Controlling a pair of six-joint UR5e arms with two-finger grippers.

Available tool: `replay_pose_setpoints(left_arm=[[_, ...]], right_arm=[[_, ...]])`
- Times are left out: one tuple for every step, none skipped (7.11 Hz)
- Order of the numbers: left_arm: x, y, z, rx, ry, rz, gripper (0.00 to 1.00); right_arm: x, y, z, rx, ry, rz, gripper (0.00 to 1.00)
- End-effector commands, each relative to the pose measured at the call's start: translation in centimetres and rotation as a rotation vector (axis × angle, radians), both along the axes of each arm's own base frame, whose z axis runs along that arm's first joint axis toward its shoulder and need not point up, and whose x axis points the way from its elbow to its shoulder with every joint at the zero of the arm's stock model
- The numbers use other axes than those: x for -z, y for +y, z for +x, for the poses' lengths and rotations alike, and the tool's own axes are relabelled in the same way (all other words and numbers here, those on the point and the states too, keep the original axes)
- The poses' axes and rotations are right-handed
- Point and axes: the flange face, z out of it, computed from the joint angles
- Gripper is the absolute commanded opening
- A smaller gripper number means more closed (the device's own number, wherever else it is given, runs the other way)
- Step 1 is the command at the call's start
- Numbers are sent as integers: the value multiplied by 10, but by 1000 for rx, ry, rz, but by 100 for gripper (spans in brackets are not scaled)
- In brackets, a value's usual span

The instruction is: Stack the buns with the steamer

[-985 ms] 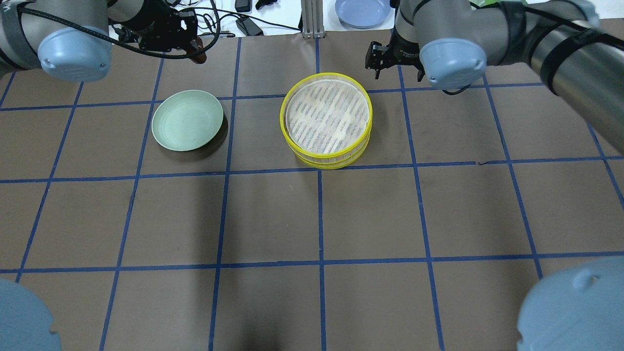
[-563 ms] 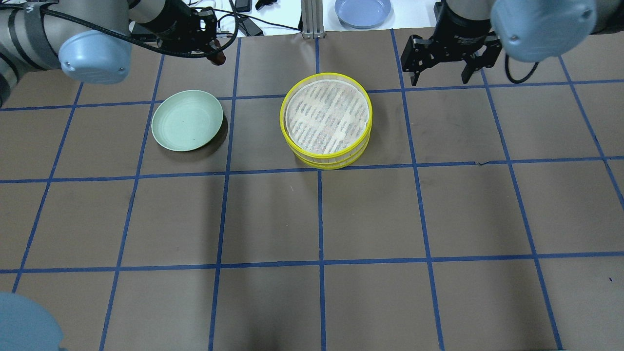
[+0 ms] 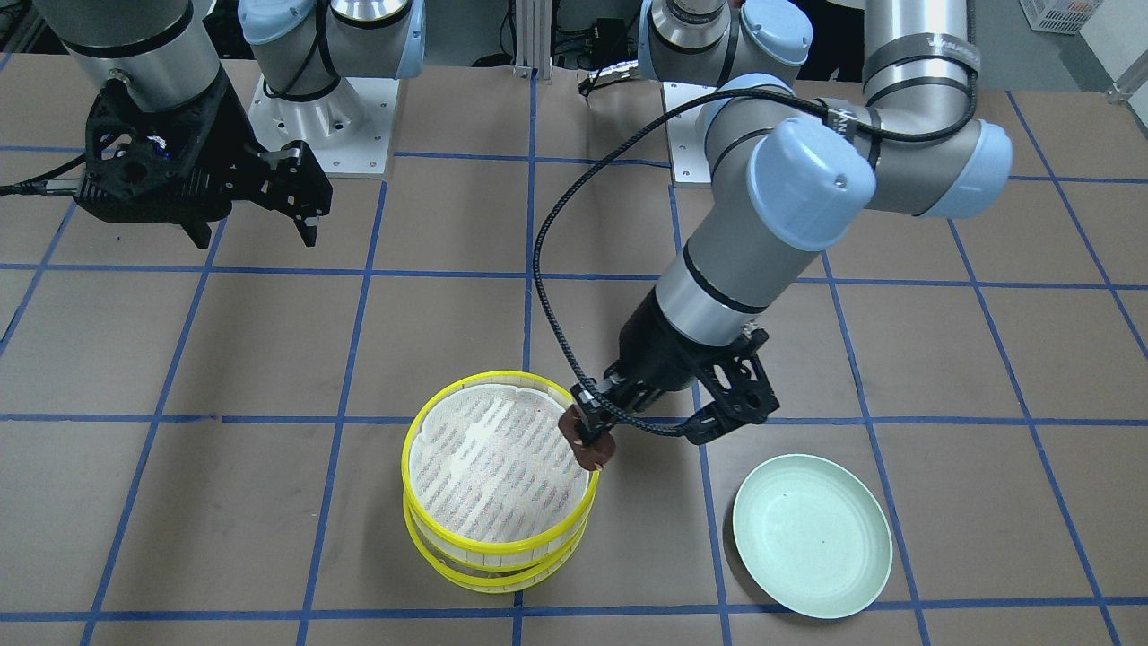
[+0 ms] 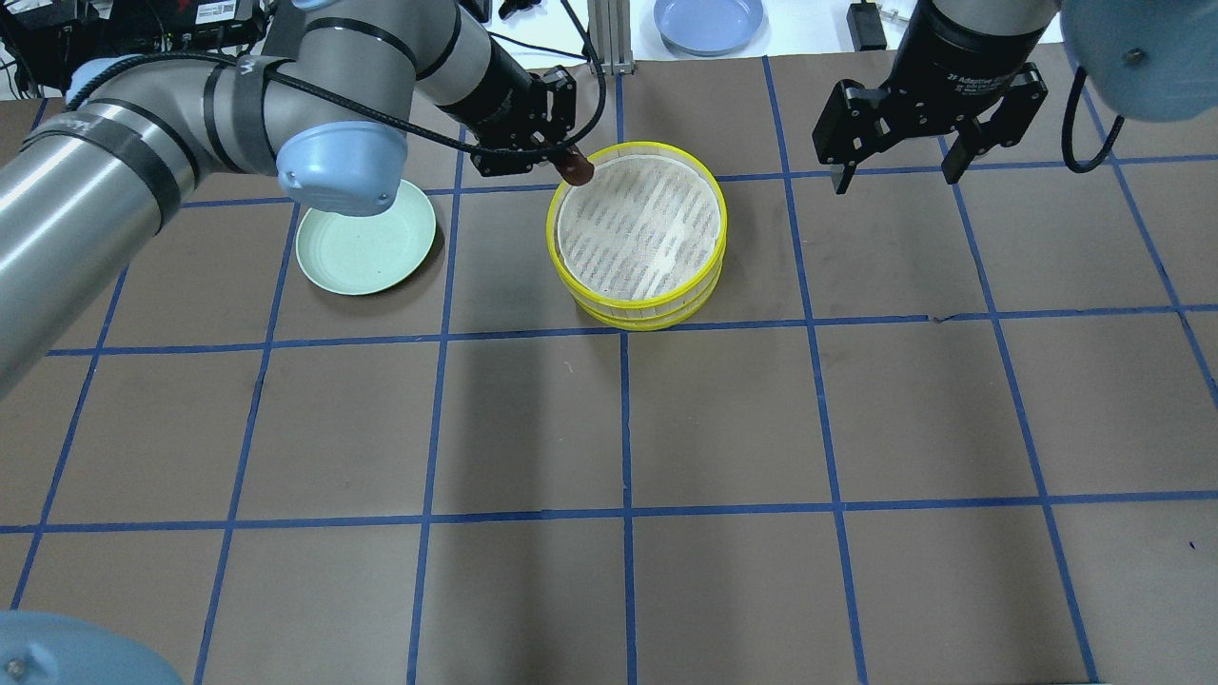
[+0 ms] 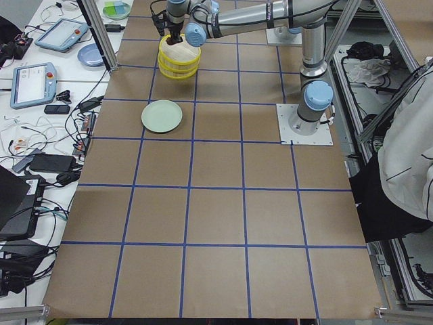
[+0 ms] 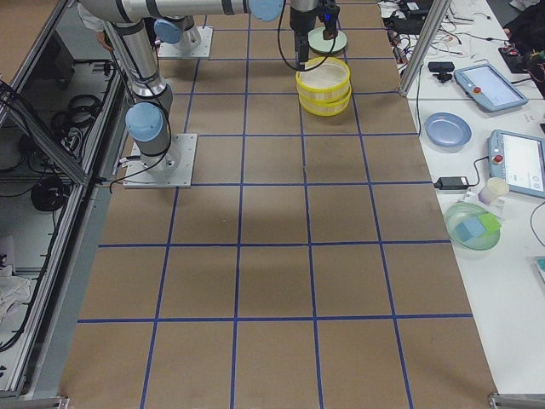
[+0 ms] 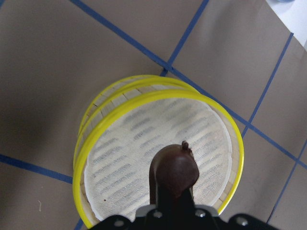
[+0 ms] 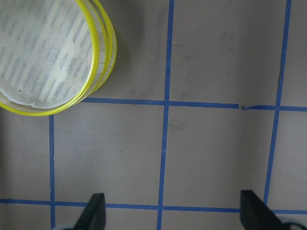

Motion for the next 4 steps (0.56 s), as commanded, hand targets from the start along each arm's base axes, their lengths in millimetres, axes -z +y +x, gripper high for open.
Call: replay_pose_setpoints(left_arm=[[39,10,-36,-6,26,65,40],[45,6,-40,-79,49,81,91],[44,4,-40,-78,52,67,100],[41,3,-40,-61,49,55,100]], right_arm=[[-3,-3,-2,-59,14,-35,100],[-2,-4,0,-55,0,-34,100],[-2,-4,0,-55,2,-32,100],[-3,-3,-1,-58,3,-32,100]])
